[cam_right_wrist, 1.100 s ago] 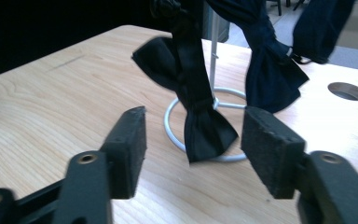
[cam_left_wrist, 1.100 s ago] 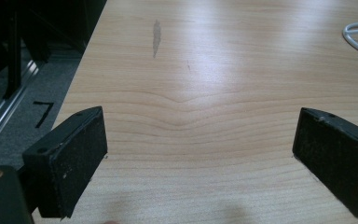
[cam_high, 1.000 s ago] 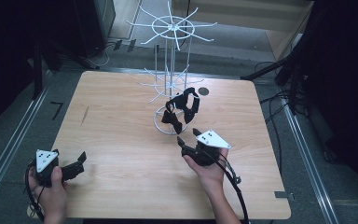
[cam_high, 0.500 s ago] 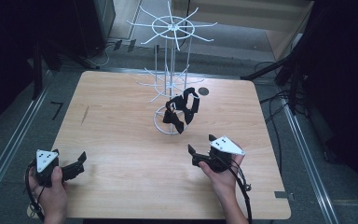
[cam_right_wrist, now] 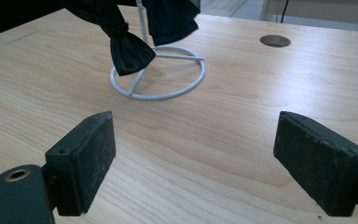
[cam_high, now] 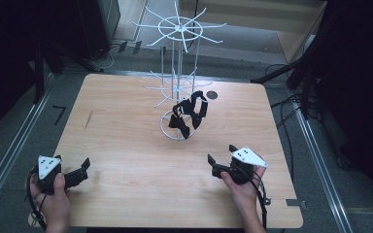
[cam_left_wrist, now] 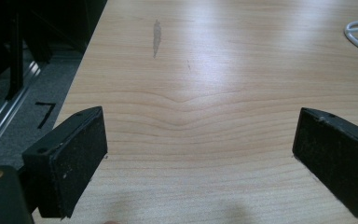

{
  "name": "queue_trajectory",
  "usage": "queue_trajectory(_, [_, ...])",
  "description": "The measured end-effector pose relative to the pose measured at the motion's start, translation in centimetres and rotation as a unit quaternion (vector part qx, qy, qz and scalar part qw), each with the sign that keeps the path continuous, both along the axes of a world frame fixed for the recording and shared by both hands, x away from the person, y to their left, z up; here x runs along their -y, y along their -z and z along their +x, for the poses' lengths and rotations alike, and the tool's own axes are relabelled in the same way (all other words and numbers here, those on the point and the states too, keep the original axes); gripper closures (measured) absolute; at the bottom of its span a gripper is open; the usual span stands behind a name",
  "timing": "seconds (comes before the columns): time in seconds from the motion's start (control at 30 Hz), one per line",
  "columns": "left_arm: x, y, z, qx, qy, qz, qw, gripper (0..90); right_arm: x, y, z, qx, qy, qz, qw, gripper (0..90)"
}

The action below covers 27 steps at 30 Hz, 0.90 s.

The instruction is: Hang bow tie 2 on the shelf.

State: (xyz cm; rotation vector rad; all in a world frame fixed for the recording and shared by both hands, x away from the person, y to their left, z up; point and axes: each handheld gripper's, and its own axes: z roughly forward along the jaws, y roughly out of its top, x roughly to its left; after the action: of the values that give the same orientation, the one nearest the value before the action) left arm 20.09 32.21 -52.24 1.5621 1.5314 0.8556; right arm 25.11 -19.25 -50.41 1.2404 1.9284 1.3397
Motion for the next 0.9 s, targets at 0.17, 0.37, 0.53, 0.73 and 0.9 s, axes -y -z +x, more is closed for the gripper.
queue_trajectory(0.17, [0.0, 0.0, 0.0, 0.000, 0.000, 0.000, 1.0000, 3.8, 1.2, 0.3, -0.4, -0.004, 0.009, -0.006, 0.9999, 13.3])
queue_trajectory(0.37, [0.0, 0.0, 0.0, 0.001, -0.001, 0.001, 1.0000, 3.8, 2.7, 0.8, -1.0, -0.007, 0.013, -0.003, 0.9999, 12.5])
queue_trajectory(0.53, [0.0, 0.0, 0.0, 0.000, 0.000, 0.000, 1.0000, 3.8, 4.0, 1.1, -1.4, -0.008, 0.011, -0.001, 0.9999, 10.0])
queue_trajectory(0.73, [0.0, 0.0, 0.0, 0.000, 0.000, 0.000, 1.0000, 3.8, 6.1, 1.6, -2.0, -0.017, 0.017, 0.013, 0.9996, 1.7])
queue_trajectory(0.9, [0.0, 0.0, 0.0, 0.000, 0.000, 0.000, 1.0000, 3.7, 7.2, 1.7, -2.3, -0.016, 0.023, 0.007, 0.9996, 0.4])
